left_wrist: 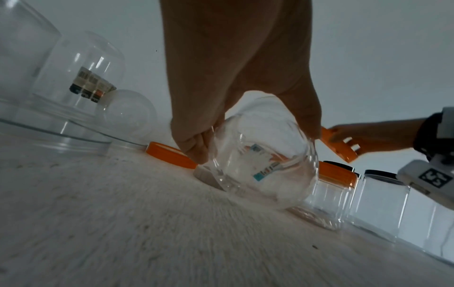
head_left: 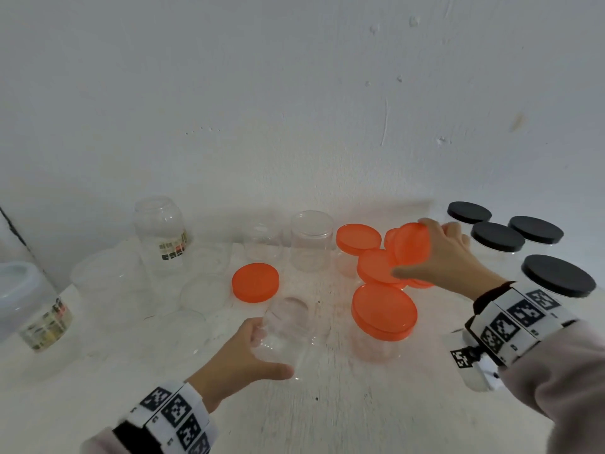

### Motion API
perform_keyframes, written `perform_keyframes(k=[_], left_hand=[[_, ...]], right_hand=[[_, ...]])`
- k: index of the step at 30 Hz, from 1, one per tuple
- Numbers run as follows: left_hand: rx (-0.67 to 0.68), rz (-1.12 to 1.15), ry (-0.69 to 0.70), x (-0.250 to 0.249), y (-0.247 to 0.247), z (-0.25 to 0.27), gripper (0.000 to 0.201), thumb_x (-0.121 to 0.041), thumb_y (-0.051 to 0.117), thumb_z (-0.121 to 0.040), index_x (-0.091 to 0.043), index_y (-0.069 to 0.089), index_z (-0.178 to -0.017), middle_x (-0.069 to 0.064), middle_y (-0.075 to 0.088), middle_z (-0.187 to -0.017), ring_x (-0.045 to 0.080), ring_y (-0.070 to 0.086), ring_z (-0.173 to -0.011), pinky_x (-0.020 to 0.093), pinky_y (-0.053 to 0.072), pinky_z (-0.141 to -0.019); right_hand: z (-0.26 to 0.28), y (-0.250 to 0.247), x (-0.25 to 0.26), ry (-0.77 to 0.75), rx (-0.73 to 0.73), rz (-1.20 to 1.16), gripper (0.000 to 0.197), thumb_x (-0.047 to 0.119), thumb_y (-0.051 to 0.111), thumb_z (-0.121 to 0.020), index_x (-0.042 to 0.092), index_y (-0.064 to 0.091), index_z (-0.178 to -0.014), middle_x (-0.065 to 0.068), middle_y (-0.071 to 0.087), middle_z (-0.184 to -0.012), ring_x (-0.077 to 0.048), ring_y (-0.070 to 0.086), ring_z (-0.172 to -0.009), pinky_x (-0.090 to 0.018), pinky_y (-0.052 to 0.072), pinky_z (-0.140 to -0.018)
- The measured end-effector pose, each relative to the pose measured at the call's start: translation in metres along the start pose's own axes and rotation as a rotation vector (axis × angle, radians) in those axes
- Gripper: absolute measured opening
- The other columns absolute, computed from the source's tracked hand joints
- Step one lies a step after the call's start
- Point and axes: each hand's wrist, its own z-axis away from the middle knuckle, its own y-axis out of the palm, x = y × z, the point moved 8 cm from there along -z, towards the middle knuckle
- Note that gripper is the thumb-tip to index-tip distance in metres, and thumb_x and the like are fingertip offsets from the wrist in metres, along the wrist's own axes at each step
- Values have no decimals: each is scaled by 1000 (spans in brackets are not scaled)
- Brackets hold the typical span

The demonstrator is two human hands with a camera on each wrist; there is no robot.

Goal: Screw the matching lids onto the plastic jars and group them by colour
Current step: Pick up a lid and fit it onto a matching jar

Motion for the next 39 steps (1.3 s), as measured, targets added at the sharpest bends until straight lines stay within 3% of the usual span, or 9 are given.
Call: perform_keyframes(k=[8, 12, 14, 17, 19, 24, 29, 33, 39], left_hand=[[121, -14, 1, 7, 14, -2, 108, -31, 89, -61, -28, 16, -141, -10, 33, -141, 12, 33, -134, 34, 35, -111], [188, 42, 162, -12, 19, 6, 72, -4, 79, -70, -34, 38, -122, -24, 58, -115, -14, 52, -106, 7, 46, -79], [199, 42, 262, -23, 21, 11, 67, 6, 76, -71, -34, 45, -115, -30, 63, -109, -18, 53, -103, 4, 46, -79], [171, 100, 338, -29, 20, 12, 75, 2, 80, -67, -29, 47, -127, -12, 62, -123, 3, 56, -115, 18, 47, -94], [170, 106, 342, -27, 19, 12, 74, -2, 80, -67, -35, 43, -123, -24, 60, -119, -6, 54, -113, 11, 46, -89], [132, 74, 300, -13, 17, 4, 75, -8, 84, -69, -44, 35, -114, -24, 47, -119, -25, 47, -102, 1, 42, -81], [84, 16, 203, 1, 14, -3, 91, -18, 87, -65, -40, 24, -126, -16, 42, -129, 1, 46, -117, 22, 42, -99], [84, 4, 189, 7, 14, -9, 85, -21, 89, -62, -42, 31, -121, -21, 45, -122, -2, 47, -111, 15, 41, -88], [36, -83, 149, 12, 12, -11, 100, -31, 89, -61, -38, 21, -133, -23, 40, -121, 5, 43, -114, 23, 39, -95]], right_hand=[[42, 43, 103, -336, 225, 59, 113, 59, 77, -57, 31, 14, -147, 8, 21, -136, -22, 22, -128, -37, 33, -96], [61, 80, 132, -427, 431, 126, 115, 59, 76, -63, 32, 7, -150, 11, 18, -141, -20, 18, -133, -40, 31, -104], [68, 96, 143, -439, 522, 171, 115, 57, 77, -65, 32, 5, -151, 11, 17, -143, -21, 18, -134, -44, 34, -107], [74, 113, 154, -437, 627, 240, 113, 55, 78, -66, 35, 5, -151, 10, 19, -145, -19, 22, -134, -46, 36, -106], [76, 123, 159, -436, 690, 299, 112, 55, 78, -66, 37, 6, -150, 10, 19, -147, -19, 23, -135, -46, 36, -106], [81, 138, 168, -463, 767, 434, 112, 54, 80, -64, 42, 9, -149, 11, 19, -148, -20, 24, -136, -47, 36, -105], [83, 145, 171, -461, 795, 486, 113, 54, 81, -62, 47, 8, -148, 13, 18, -149, -20, 25, -136, -50, 37, -105], [85, 147, 170, -454, 809, 507, 114, 52, 82, -61, 47, 8, -147, 13, 17, -150, -21, 23, -138, -52, 36, -105], [87, 150, 167, -446, 802, 499, 113, 55, 82, -60, 50, 8, -145, 12, 19, -146, -21, 27, -133, -51, 40, -100]])
